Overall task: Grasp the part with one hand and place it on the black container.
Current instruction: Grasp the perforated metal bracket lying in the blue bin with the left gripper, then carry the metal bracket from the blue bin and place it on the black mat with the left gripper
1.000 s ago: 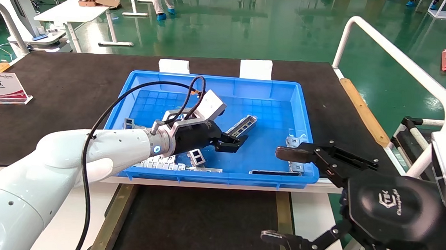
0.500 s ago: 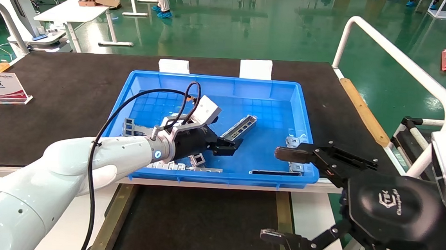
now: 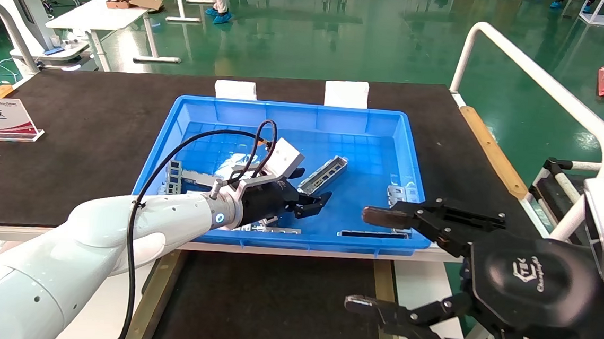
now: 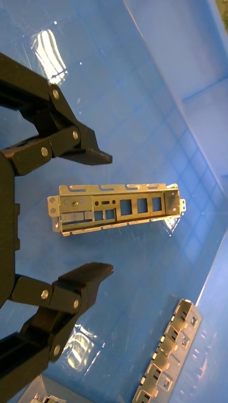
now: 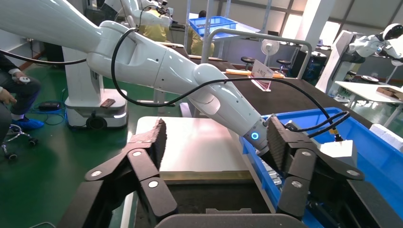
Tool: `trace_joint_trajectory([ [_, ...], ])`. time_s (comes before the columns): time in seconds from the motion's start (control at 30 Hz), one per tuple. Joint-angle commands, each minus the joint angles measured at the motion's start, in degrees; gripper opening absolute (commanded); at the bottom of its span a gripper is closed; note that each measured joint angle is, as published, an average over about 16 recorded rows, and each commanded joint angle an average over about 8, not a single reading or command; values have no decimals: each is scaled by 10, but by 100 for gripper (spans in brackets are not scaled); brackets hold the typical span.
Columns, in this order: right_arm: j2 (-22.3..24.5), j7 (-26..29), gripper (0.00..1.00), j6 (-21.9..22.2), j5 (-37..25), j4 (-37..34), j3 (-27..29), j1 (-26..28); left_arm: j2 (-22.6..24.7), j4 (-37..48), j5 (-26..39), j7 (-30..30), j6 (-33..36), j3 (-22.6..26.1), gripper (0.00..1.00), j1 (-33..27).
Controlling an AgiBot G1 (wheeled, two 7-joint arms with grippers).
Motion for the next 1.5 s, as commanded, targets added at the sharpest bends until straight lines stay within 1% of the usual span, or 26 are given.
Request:
trace_joint_trajectory([
  [0.03,0,0,0,0,0,0,0,0,0,1,-9,1,-3,9,0,0],
  [0.43,0,0,0,0,0,0,0,0,-1,8,-63,11,-10,40,0,-3],
  [0.63,0,0,0,0,0,0,0,0,-3,14,-94,24,-6,42,0,-8],
  [0.8,0,0,0,0,0,0,0,0,-6,21,-122,47,11,34,0,-18],
  [0.93,0,0,0,0,0,0,0,0,-15,27,-147,74,52,20,0,-27],
  [1.2,0,0,0,0,0,0,0,0,-60,28,-186,121,192,-6,0,-32],
  [1.33,0,0,0,0,0,0,0,0,-92,7,-197,124,249,-11,0,-25],
  [1.5,0,0,0,0,0,0,0,0,-138,-45,-208,108,292,-14,0,-6],
])
